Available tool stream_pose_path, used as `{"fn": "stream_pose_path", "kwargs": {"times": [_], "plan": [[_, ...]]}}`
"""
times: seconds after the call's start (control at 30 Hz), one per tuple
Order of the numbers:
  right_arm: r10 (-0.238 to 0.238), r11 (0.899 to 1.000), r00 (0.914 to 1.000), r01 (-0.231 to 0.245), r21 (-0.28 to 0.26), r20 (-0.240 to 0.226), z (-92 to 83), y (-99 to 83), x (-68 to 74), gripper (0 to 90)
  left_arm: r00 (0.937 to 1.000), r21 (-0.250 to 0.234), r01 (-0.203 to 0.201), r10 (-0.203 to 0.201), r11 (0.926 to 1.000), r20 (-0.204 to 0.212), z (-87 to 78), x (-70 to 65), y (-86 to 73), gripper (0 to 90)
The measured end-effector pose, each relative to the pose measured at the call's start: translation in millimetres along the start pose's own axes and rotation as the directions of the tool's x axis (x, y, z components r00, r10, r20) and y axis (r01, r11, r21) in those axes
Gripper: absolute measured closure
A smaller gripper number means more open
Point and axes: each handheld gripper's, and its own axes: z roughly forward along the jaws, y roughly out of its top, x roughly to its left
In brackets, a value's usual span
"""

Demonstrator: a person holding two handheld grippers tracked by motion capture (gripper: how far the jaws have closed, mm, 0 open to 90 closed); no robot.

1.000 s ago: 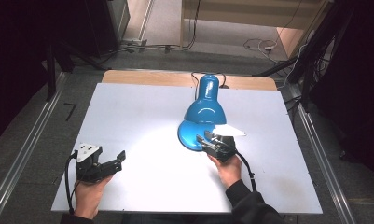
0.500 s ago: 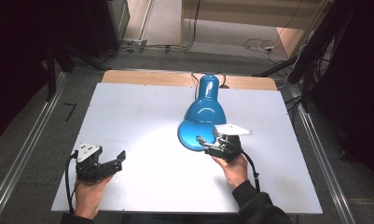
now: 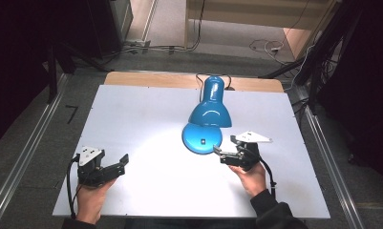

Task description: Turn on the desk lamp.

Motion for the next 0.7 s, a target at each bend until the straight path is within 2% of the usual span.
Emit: {"fn": "stream_pose_path", "kwargs": {"times": [0.27, 0.43, 0.6, 0.7], "plan": [[0.035, 0.999, 0.9989, -0.035, -0.008, 0.03, -21.0, -12.1, -19.6, 14.1, 1.0, -0.008, 0.0, 0.0, 1.0, 0.002, -0.9, -0.3, 0.3, 12.5], [0.052, 0.999, 0.9971, -0.051, -0.018, 0.056, -40.2, -19.6, -33.5, 13.7, 1.0, -0.002, 0.002, -0.002, 1.0, -0.001, 0.2, -0.1, 0.1, 12.5], [0.063, 0.998, 0.9926, -0.059, -0.032, 0.104, -63.1, -29.0, -49.6, 13.7, 1.0, -0.007, 0.001, -0.001, 1.0, -0.003, 0.3, -0.7, 0.4, 12.5], [0.095, 0.995, 0.9882, -0.091, -0.042, 0.12, -74.5, -35.5, -60.8, 13.7, 1.0, -0.007, 0.002, -0.002, 1.0, -0.005, 0.3, -0.6, 0.5, 12.5]]}}
